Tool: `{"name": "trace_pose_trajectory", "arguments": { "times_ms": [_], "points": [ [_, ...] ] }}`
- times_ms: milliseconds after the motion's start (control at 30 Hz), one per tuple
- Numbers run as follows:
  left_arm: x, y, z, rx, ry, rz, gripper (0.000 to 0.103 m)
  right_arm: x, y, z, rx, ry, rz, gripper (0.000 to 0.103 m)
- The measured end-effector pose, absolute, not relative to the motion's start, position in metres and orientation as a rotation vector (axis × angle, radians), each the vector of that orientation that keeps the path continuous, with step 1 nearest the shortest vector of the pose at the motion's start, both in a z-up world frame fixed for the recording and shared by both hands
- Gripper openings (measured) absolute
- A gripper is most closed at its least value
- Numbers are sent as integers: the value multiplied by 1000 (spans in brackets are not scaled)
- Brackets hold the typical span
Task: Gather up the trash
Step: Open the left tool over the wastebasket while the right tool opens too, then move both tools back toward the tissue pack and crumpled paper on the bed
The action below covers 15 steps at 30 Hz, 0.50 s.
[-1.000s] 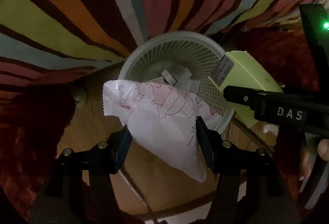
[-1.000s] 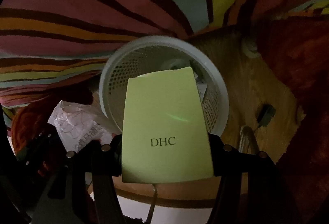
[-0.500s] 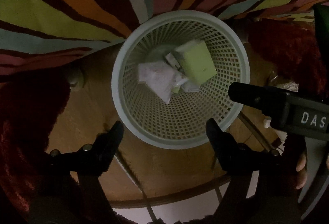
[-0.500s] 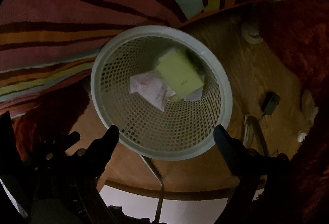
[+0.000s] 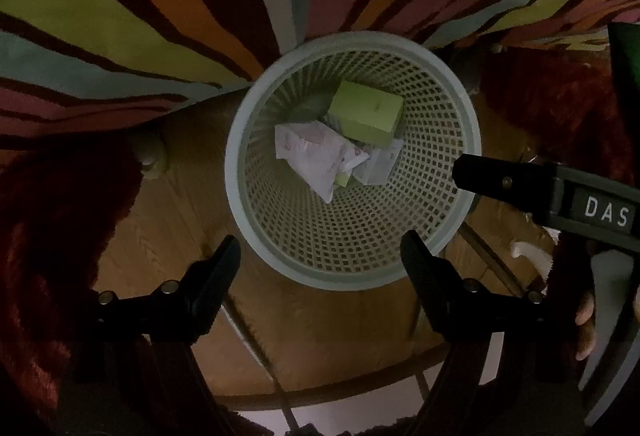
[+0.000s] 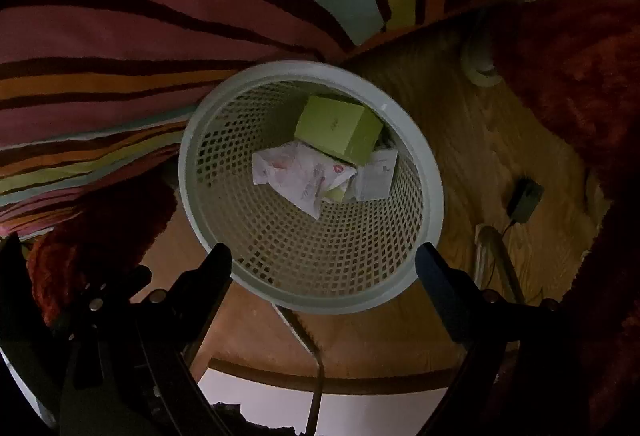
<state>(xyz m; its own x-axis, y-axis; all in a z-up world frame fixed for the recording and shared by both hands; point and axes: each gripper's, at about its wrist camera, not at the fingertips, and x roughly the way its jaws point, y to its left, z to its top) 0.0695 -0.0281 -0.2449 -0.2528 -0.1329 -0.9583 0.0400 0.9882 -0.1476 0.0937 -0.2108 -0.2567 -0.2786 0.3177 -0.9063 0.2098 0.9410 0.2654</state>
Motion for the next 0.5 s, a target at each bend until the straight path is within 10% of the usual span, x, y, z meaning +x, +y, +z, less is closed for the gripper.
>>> {"name": "trace_pose_trajectory", "arguments": {
  "times_ms": [500],
  "points": [
    [61, -11, -204, -120, 1686, -113, 80, 86, -212, -217, 379, 1734, 170, 89]
  ]
}}
